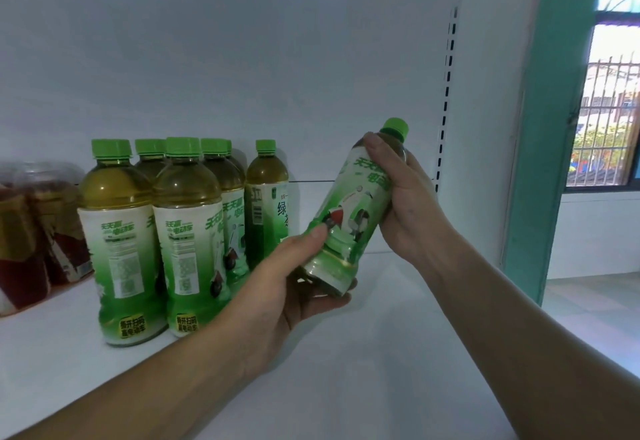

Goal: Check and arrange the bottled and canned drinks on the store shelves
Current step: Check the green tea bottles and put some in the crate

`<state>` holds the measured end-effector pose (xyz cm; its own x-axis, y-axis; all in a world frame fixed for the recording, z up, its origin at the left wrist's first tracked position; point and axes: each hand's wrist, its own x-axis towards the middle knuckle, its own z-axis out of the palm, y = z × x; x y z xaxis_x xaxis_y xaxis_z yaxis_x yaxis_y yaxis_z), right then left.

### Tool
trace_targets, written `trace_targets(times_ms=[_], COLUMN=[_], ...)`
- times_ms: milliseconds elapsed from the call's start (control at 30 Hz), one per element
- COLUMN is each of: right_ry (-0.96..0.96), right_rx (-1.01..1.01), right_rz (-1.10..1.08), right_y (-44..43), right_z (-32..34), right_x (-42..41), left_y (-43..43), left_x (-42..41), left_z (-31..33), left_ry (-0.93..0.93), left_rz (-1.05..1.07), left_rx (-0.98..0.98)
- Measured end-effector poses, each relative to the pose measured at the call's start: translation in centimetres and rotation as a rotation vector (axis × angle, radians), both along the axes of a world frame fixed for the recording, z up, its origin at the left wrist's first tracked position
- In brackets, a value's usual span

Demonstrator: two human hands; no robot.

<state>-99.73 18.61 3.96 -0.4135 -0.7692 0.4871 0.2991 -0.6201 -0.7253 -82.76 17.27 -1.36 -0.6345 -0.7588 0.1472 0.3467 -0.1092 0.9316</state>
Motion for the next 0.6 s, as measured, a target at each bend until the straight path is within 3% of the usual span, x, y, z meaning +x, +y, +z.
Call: trace_targets(times_ms=[133,400,467,600], right_ry=[0.105,0.158,0.149,0.087], right_rx=[0.05,0.044,0.046,0.069], right_rz=[0.146,-0.041,-0.034,0.206], right_y=[0.26,0.21,0.03,0.1], right_z=[-0.05,-0.24,-0.35,-0.33], right_x=[-0.16,0.17,0.33,0.24], left_y=[0.01,-0.2,-0.06,0.46], left_x=[0.91,0.37,0.43,0.82], left_z=[0.97,0.23,0.4,1.08], left_ry=[0.064,0.008,0.028,0.062], left_rz=[-0.162,0.037,0.008,-0.226], left_rx=[0.258,-0.032,0.009,0.219])
